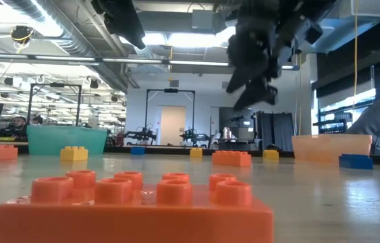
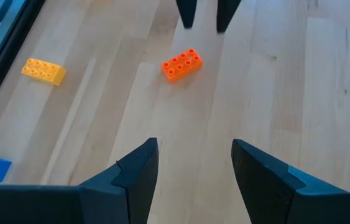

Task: Sort & place blocks by color
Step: Put the orange game piece into the transparent bin

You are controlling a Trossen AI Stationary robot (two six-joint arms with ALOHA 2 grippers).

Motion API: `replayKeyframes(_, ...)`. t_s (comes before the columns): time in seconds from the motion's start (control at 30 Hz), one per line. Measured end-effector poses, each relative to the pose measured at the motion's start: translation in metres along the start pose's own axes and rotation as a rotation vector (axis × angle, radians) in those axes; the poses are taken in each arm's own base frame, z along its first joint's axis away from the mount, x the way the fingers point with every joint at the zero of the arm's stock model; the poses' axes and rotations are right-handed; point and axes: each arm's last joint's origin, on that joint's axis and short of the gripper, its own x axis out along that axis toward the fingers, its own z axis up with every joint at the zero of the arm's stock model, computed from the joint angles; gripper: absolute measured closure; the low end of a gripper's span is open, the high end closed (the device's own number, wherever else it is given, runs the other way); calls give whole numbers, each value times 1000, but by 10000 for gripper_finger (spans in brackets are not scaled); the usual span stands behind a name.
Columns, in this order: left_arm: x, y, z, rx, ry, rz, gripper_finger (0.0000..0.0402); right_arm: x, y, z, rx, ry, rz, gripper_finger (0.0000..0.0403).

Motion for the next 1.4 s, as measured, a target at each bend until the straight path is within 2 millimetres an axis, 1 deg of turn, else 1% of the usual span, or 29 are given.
replayKeyframes(0.17,0,0,0,1,1,0,207,19,-8,-5,63,45,-54,165)
replayKeyframes(0.27,0,0,0,1,2,1,207,25,-10,-7,53,49,-97,165)
replayKeyframes(0.33,0,0,0,1,1,0,207,27,-11,-8,28,44,-119,165)
replayKeyframes(0.53,0,0,0,1,1,0,207,28,-12,-7,27,28,-150,165)
replayKeyframes(0.67,0,0,0,1,1,0,207,31,-8,-12,18,19,-193,166)
replayKeyframes(0.77,0,0,0,1,1,0,207,34,-4,-14,-30,13,-220,166)
replayKeyframes(0.97,0,0,0,0,-1,0,207,39,-7,-18,-37,36,-246,166)
replayKeyframes(1.4,0,0,0,0,-2,0,207,74,-23,-33,-25,153,-314,166)
